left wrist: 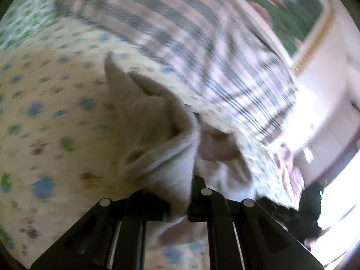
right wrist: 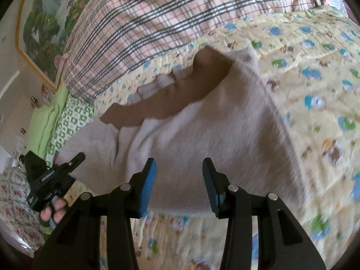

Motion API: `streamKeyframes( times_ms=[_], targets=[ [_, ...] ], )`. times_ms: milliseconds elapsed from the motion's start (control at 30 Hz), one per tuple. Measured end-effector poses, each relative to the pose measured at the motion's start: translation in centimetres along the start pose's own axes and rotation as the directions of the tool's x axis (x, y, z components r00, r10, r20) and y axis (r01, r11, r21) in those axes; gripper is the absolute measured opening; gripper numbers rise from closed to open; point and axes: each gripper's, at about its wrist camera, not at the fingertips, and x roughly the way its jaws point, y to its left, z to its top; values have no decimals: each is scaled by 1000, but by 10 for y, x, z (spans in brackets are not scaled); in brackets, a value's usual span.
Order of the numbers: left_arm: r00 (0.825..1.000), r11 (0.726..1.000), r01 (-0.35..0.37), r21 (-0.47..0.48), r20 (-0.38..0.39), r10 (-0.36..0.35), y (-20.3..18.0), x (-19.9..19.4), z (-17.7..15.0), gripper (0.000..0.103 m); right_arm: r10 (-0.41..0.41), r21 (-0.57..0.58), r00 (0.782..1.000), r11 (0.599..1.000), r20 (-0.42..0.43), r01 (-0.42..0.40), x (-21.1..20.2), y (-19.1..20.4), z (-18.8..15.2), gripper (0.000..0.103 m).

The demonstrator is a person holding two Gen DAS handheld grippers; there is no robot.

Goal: Fold small clothes

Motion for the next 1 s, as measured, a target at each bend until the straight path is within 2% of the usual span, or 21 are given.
streamKeyframes(
  times_ms=[100, 133, 233, 300, 367, 433, 500, 633, 667, 700, 733, 767, 867, 1000],
  targets=[
    [998, 996, 52, 72, -45, -49, -38, 18, -6, 9, 77, 2, 997, 997, 7, -77, -3, -8, 19, 44],
    [996, 993, 64, 100, -67, -57, -49, 27, -11, 9, 132, 35, 991, 991, -11, -132, 1, -13, 28, 44],
    [991, 985, 70, 158, -123, -51, -70, 53, -27, 9, 235, 106, 971, 968, -54, -228, 17, -25, 48, 47],
    [986, 983, 73, 168, -160, -46, -75, 70, -37, 9, 259, 122, 962, 961, -89, -247, 30, -27, 57, 56],
    [982, 982, 74, 171, -186, -41, -76, 82, -45, 9, 267, 136, 956, 959, -122, -250, 49, -26, 67, 56],
    [980, 983, 84, 161, -194, -52, -75, 83, -49, 9, 295, 150, 935, 951, -194, -269, 74, -23, 73, 59],
    [981, 983, 84, 163, -187, -53, -75, 81, -49, 9, 291, 145, 925, 954, -244, -262, 94, -15, 76, 59],
    [983, 981, 79, 176, -179, -47, -75, 74, -48, 9, 379, 173, 872, 924, -310, -341, 136, 6, 83, 59],
    [983, 980, 78, 181, -180, -44, -74, 73, -47, 9, 373, 171, 869, 927, -325, -334, 145, 11, 84, 59],
    [983, 979, 73, 189, -180, -39, -75, 73, -48, 9, 366, 175, 866, 930, -340, -324, 153, 15, 85, 49],
    [983, 977, 71, 199, -180, -35, -77, 71, -47, 8, 371, 171, 859, 928, -352, -331, 160, 20, 86, 34],
    [982, 975, 76, 208, -183, -38, -81, 70, -46, 8, 360, 141, 864, 933, -352, -331, 162, 28, 89, 24],
    [986, 959, 79, 271, -161, -35, -98, 61, -43, 8, 327, 14, 893, 941, -311, -339, 137, 49, 101, 21],
    [979, 937, 169, 307, -165, -123, -130, 64, -38, 8, 308, -123, 927, 933, -214, -339, 80, 52, 118, 21]
  ],
)
